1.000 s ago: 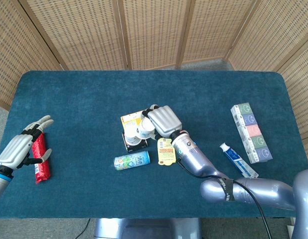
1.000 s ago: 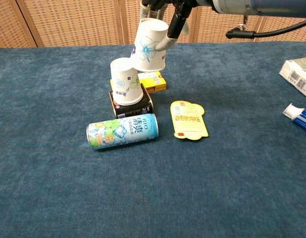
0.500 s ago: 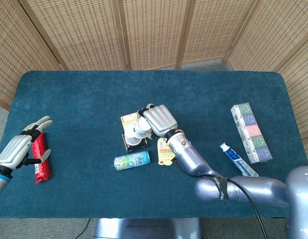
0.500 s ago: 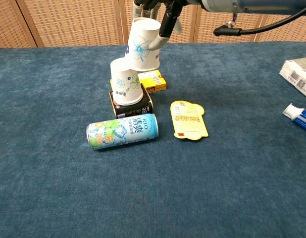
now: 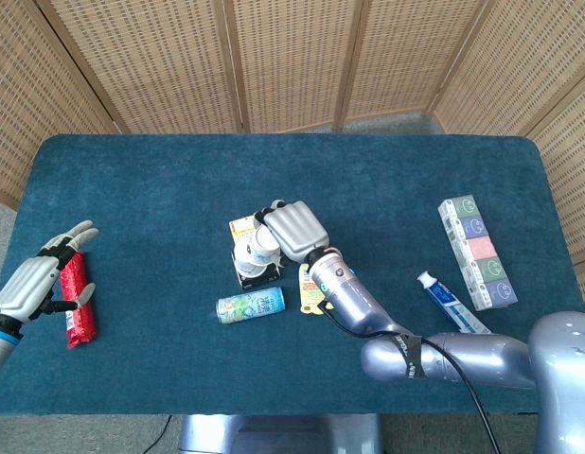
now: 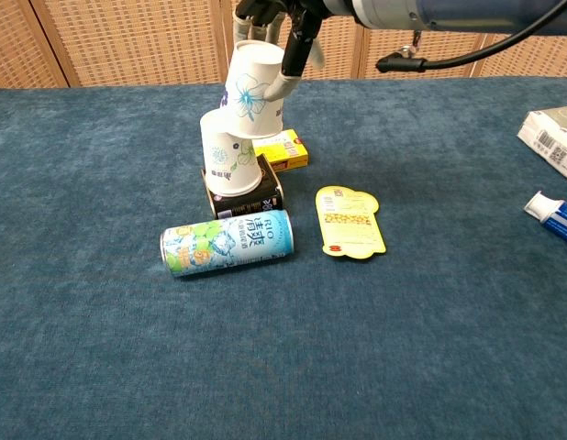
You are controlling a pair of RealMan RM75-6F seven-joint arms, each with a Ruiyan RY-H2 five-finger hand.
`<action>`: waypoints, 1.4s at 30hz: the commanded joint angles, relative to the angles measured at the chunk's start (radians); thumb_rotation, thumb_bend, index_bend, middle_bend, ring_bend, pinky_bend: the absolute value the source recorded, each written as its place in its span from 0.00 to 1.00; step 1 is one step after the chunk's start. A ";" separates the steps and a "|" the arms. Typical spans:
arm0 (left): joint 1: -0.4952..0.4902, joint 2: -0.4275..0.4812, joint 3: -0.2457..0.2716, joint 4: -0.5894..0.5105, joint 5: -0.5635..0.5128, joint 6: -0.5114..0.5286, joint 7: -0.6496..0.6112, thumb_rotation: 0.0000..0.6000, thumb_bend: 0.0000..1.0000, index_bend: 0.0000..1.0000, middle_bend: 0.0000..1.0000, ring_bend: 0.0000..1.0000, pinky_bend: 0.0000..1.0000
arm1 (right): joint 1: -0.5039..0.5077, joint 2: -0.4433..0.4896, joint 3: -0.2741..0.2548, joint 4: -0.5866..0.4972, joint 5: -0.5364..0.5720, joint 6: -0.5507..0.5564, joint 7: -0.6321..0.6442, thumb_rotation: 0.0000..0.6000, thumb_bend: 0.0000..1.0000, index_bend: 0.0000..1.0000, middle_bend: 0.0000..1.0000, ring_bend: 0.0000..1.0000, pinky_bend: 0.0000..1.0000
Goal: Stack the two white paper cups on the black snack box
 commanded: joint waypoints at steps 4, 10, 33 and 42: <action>0.000 -0.003 0.002 0.007 0.002 -0.001 -0.005 1.00 0.48 0.00 0.00 0.00 0.08 | 0.013 -0.007 0.003 0.002 0.010 0.005 -0.004 1.00 0.26 0.35 0.40 0.25 0.63; 0.001 -0.007 0.005 0.017 0.001 -0.003 -0.014 1.00 0.48 0.00 0.00 0.00 0.08 | 0.019 -0.002 -0.002 0.000 0.020 0.014 -0.013 1.00 0.26 0.35 0.40 0.26 0.62; -0.002 -0.022 0.011 0.042 0.008 -0.006 -0.037 1.00 0.48 0.00 0.00 0.00 0.08 | 0.055 -0.008 0.002 -0.016 0.060 0.035 -0.040 1.00 0.24 0.34 0.39 0.26 0.63; -0.001 -0.025 0.014 0.050 0.007 -0.007 -0.043 1.00 0.48 0.00 0.00 0.00 0.08 | 0.073 -0.021 0.005 0.002 0.077 0.032 -0.047 1.00 0.23 0.34 0.39 0.26 0.62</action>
